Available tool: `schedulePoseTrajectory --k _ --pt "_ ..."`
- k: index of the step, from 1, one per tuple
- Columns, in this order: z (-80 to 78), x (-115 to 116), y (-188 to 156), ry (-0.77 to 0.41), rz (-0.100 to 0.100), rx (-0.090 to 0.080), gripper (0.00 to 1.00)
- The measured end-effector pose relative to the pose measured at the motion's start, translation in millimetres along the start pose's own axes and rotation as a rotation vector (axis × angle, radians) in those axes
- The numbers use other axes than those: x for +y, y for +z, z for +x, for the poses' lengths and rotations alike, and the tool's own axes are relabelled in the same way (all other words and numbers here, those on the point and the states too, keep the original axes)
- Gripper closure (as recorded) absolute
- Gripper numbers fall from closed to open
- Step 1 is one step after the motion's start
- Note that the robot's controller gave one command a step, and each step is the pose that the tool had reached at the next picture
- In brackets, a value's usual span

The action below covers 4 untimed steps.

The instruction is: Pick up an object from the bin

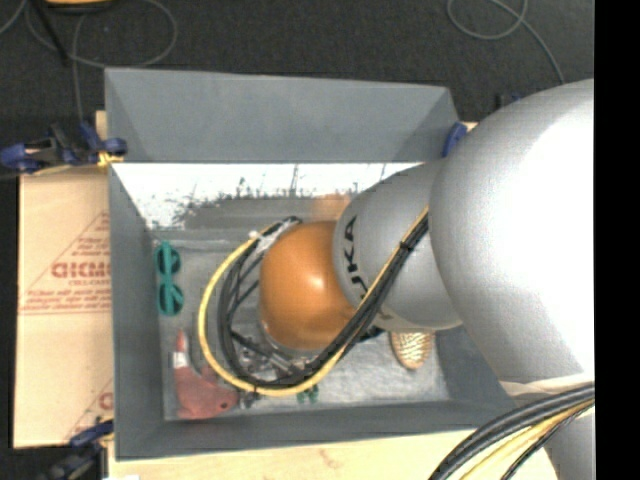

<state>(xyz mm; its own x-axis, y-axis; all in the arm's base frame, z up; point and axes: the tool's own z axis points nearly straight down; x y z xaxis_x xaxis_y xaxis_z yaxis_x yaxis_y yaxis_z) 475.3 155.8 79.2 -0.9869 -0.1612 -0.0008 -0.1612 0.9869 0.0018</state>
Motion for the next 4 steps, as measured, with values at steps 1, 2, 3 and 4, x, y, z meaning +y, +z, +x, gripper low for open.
schedulePoseTrajectory --k 1,2,3,4 --pt "0.5 9 -130 0.085 0.000 -0.001 1.00" --pt "0.6 9 -130 0.085 0.000 -0.001 1.00" --pt "-31.5 49 -143 0.055 0.001 -0.003 0.00" --pt "-31.4 49 -143 0.055 0.000 -0.002 0.00"
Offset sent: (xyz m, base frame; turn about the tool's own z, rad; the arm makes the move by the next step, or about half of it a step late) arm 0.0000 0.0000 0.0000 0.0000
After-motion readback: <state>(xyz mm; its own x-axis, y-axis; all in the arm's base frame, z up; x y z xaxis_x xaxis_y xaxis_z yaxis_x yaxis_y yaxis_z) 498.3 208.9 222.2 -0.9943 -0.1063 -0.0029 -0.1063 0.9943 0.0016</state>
